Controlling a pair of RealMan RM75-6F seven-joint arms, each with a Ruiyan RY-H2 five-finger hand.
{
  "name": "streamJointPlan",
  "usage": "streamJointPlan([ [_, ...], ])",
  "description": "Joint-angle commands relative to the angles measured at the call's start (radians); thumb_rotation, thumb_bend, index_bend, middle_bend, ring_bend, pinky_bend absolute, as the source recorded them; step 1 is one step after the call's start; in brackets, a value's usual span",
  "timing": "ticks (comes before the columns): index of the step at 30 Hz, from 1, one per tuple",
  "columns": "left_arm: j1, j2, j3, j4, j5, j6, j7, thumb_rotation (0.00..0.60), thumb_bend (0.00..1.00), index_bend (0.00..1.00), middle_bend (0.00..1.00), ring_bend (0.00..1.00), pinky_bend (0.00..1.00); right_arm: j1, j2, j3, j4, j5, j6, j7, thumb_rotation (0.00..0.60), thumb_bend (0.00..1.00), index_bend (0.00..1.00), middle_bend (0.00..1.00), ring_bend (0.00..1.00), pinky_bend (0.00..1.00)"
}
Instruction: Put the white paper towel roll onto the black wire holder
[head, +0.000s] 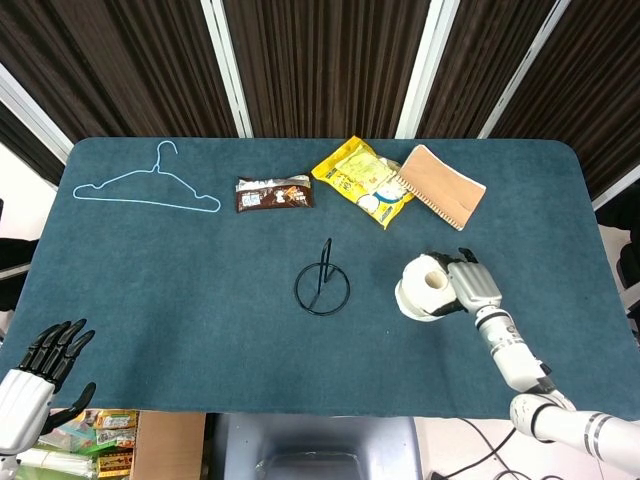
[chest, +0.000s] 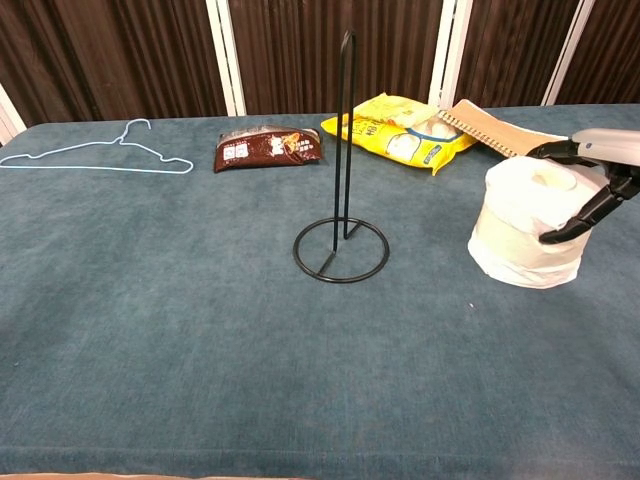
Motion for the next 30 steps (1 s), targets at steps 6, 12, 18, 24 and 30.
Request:
streamJointPlan([
  [6, 0.000, -0.001, 0.002, -0.001, 0.004, -0.003, 0.006, 0.600, 0.41, 0.00, 0.00, 0.00, 0.11, -0.054, 0.064, 0.010, -0.085, -0.137, 0.124, 0.147, 0.600, 0.30, 0.84, 0.71, 0.71, 0.44],
  [12, -0.002, -0.002, 0.000, -0.005, -0.003, -0.012, 0.008, 0.600, 0.40, 0.00, 0.00, 0.00, 0.11, -0.091, 0.207, 0.058, -0.251, -0.216, 0.184, 0.302, 0.600, 0.30, 0.84, 0.71, 0.71, 0.44],
  [18, -0.006, -0.006, 0.002, -0.012, 0.000, -0.025, 0.024, 0.600, 0.40, 0.00, 0.00, 0.00, 0.11, -0.091, 0.348, 0.135, -0.430, -0.217, 0.198, 0.406, 0.600, 0.30, 0.84, 0.71, 0.71, 0.43],
  [24, -0.011, -0.008, 0.000, -0.018, -0.009, -0.042, 0.033, 0.600, 0.40, 0.00, 0.00, 0.00, 0.11, -0.054, 0.428, 0.211, -0.595, -0.153, 0.237, 0.339, 0.600, 0.30, 0.84, 0.71, 0.71, 0.42],
  [30, -0.016, -0.003, 0.001, -0.025, -0.019, -0.061, 0.034, 0.600, 0.40, 0.00, 0.00, 0.00, 0.11, 0.050, 0.431, 0.274, -0.698, 0.019, 0.254, 0.197, 0.600, 0.30, 0.84, 0.71, 0.71, 0.42],
])
